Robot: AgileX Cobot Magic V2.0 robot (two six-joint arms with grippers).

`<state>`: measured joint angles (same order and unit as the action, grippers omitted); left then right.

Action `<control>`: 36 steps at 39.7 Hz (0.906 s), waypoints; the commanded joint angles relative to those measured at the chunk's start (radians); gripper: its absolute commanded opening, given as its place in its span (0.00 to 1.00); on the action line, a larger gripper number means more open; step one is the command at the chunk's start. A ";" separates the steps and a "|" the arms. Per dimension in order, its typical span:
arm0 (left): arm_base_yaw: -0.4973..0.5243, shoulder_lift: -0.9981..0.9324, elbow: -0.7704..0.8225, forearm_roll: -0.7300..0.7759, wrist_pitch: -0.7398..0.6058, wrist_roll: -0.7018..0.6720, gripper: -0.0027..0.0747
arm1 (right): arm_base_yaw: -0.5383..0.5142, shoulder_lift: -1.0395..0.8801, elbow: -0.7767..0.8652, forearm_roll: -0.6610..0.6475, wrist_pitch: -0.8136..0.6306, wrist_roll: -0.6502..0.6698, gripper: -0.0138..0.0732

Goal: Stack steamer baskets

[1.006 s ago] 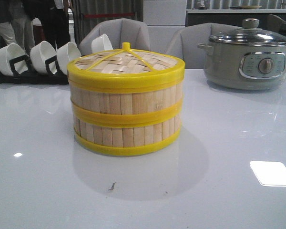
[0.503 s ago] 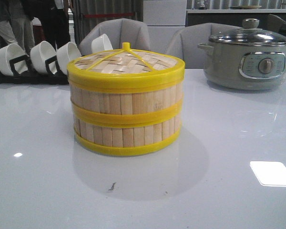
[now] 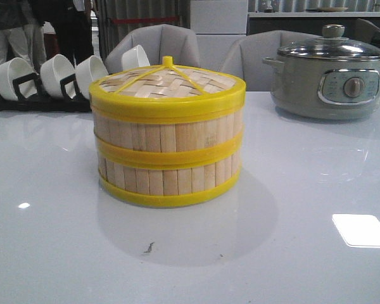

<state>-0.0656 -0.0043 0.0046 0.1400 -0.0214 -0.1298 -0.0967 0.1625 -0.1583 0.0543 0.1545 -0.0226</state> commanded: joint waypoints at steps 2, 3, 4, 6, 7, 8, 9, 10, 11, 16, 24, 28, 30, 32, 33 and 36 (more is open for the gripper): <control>-0.007 -0.013 0.002 0.000 -0.085 -0.009 0.14 | -0.006 -0.057 0.042 -0.006 -0.160 -0.005 0.24; -0.007 -0.013 0.002 0.000 -0.085 -0.009 0.14 | -0.006 -0.069 0.053 -0.006 -0.170 -0.005 0.24; -0.007 -0.013 0.002 0.000 -0.085 -0.009 0.14 | -0.006 -0.087 0.071 -0.006 -0.178 -0.005 0.24; -0.007 -0.013 0.002 0.000 -0.085 -0.009 0.14 | -0.006 -0.109 0.097 -0.006 -0.191 -0.004 0.24; -0.007 -0.013 0.002 0.000 -0.085 -0.009 0.14 | -0.006 -0.117 0.106 -0.006 -0.199 -0.004 0.24; -0.007 -0.013 0.002 0.000 -0.085 -0.009 0.14 | -0.006 -0.126 0.119 -0.006 -0.205 -0.004 0.24; -0.007 -0.013 0.002 0.000 -0.085 -0.009 0.14 | -0.006 -0.133 0.132 -0.006 -0.211 -0.004 0.24; -0.007 -0.013 0.002 0.000 -0.085 -0.009 0.14 | -0.006 -0.142 0.140 -0.006 -0.217 -0.003 0.24; -0.007 -0.013 0.002 0.000 -0.085 -0.009 0.14 | -0.006 -0.151 0.152 -0.006 -0.222 -0.003 0.24; -0.007 -0.013 0.002 0.000 -0.085 -0.009 0.14 | -0.006 -0.192 0.174 -0.006 -0.200 0.004 0.24; -0.007 -0.013 0.002 0.000 -0.085 -0.009 0.14 | -0.006 -0.194 0.174 -0.006 -0.198 0.003 0.24; -0.007 -0.013 0.002 0.000 -0.085 -0.009 0.14 | -0.006 -0.194 0.174 -0.006 -0.198 0.003 0.24; -0.007 -0.013 0.002 0.000 -0.085 -0.009 0.14 | -0.006 -0.194 0.174 -0.006 -0.198 0.003 0.24; -0.007 -0.013 0.002 0.000 -0.085 -0.009 0.14 | -0.006 -0.194 0.174 -0.006 -0.199 0.003 0.24; -0.007 -0.013 0.002 0.000 -0.085 -0.009 0.14 | -0.006 -0.194 0.174 -0.006 -0.199 0.003 0.24; -0.007 -0.013 0.002 0.000 -0.085 -0.009 0.14 | -0.006 -0.194 0.174 -0.006 -0.199 0.003 0.24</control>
